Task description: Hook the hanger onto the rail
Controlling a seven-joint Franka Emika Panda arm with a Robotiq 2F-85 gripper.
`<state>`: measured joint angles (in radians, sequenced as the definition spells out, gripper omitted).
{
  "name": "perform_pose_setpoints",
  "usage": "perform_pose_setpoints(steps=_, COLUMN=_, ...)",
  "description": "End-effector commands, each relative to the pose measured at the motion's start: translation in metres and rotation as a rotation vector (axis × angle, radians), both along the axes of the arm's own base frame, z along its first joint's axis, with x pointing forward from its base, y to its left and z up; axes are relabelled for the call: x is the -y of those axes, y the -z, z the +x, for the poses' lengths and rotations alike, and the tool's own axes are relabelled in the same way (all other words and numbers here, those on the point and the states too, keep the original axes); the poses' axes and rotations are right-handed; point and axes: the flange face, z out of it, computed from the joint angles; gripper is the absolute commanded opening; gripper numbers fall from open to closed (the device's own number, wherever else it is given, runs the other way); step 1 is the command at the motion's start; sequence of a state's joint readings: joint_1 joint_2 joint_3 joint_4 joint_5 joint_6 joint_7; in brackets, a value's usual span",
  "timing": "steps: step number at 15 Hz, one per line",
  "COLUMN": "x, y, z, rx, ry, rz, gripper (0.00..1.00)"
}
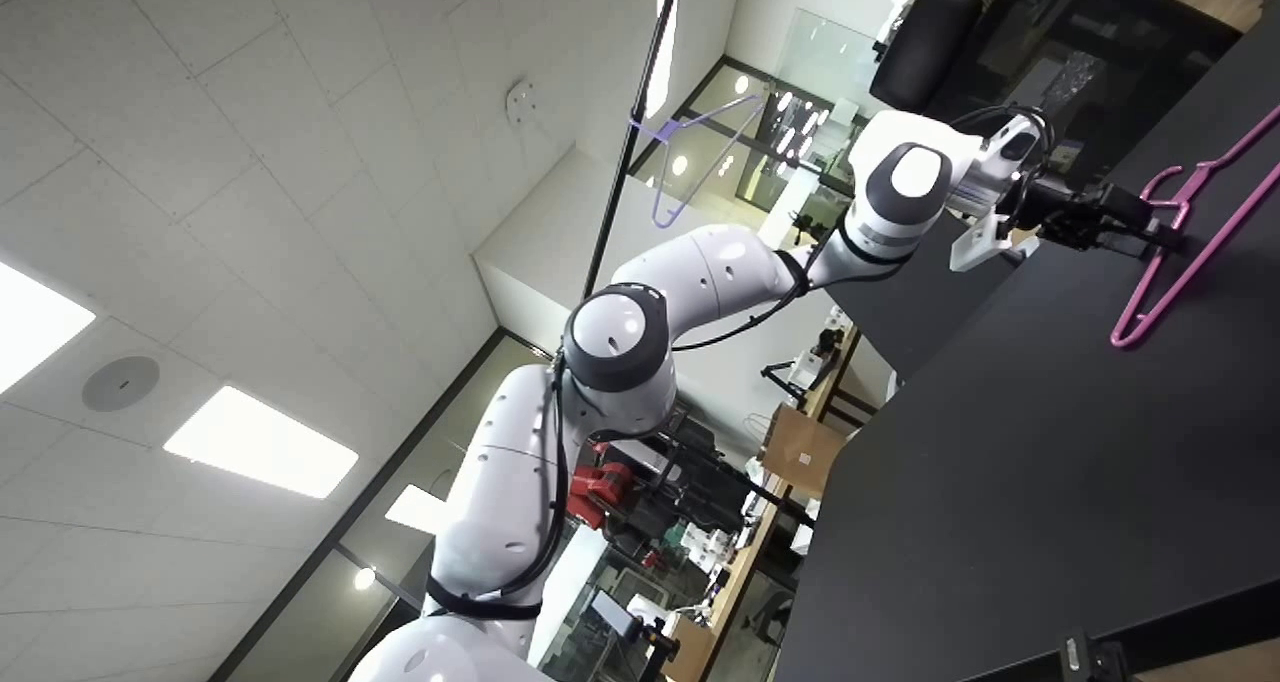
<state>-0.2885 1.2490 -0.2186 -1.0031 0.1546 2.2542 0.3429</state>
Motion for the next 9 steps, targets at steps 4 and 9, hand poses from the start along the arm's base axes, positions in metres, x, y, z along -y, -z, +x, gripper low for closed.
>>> perform_pose_setpoints(steps=4, x=0.004, y=-0.037, z=0.017, rx=0.015, ry=0.048, rz=0.019, gripper=0.05)
perform_pose_setpoints(steps=9, x=0.005, y=-0.049, z=0.018, rx=-0.003, ry=0.016, rz=0.026, gripper=0.42)
